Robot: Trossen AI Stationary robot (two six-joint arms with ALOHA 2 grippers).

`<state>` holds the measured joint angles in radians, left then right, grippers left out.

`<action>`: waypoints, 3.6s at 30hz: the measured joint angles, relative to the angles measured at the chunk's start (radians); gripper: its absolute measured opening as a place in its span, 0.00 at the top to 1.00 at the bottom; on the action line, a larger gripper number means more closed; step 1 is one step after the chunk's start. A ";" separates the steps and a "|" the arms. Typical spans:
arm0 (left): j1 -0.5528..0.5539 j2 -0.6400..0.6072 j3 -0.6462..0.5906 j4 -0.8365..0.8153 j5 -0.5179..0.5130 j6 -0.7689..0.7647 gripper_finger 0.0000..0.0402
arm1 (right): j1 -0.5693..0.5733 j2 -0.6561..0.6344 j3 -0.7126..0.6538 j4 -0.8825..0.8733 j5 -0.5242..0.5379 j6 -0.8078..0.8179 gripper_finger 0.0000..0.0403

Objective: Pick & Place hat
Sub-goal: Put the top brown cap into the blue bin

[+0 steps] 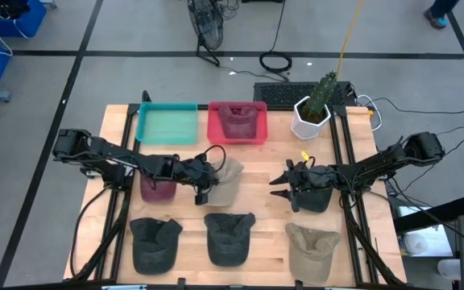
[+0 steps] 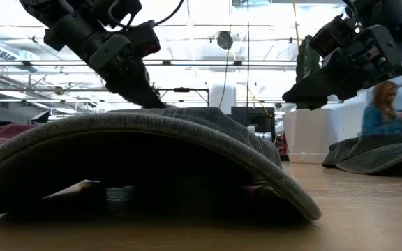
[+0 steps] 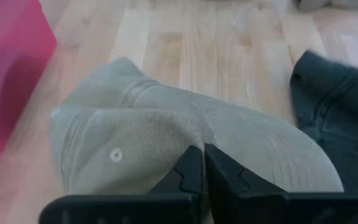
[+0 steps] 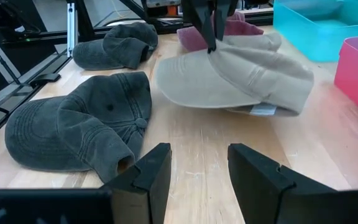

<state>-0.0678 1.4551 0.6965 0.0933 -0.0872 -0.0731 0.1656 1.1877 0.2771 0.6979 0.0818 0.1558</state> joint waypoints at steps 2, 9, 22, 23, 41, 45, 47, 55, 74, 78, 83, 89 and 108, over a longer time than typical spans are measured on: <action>0.000 0.000 0.001 0.005 0.000 0.000 0.99 | 0.000 0.000 0.000 0.000 0.000 0.000 0.64; -0.001 0.001 0.001 -0.003 0.000 -0.001 0.96 | 0.000 0.000 0.000 0.000 0.000 0.000 0.64; -0.001 -0.099 0.001 -0.085 -0.075 0.042 0.99 | 0.000 0.000 0.000 -0.004 0.000 0.000 0.64; -0.001 -0.114 0.001 -0.095 -0.088 0.046 0.98 | 0.000 0.000 0.000 -0.004 0.000 0.000 0.64; 0.002 -0.223 0.012 -0.174 -0.288 0.205 0.99 | 0.000 0.000 0.000 -0.007 -0.005 -0.090 0.64; 0.054 -0.280 0.066 -0.313 -0.293 0.210 0.97 | 0.000 0.000 0.000 -0.022 -0.008 -0.097 0.64; 0.088 -0.313 0.106 -0.430 -0.283 0.211 0.98 | 0.000 0.000 0.000 -0.038 -0.015 -0.097 0.64; 0.287 -0.380 0.288 -0.687 -0.171 0.256 0.99 | 0.000 0.000 0.000 -0.043 -0.085 -0.158 0.64; 0.689 -0.311 0.322 -0.827 -0.049 0.459 0.98 | 0.000 0.000 0.000 -0.025 -0.084 -0.182 0.64; 0.749 -0.258 0.322 -0.832 0.016 0.520 0.97 | 0.000 0.000 0.000 -0.025 -0.084 -0.170 0.64; 0.803 -0.188 0.322 -0.853 0.015 0.636 0.98 | 0.000 0.000 0.000 -0.028 -0.084 -0.164 0.64; 0.856 -0.114 0.322 -0.851 0.012 0.680 0.99 | 0.000 0.000 0.000 -0.040 -0.084 -0.156 0.64; 0.949 0.029 0.322 -0.838 0.000 0.662 0.81 | -0.001 0.000 0.000 -0.044 -0.083 -0.197 0.64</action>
<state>0.8813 1.4844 1.0183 -0.7444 -0.0867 0.5889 0.1646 1.1877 0.2768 0.6537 -0.0013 -0.0416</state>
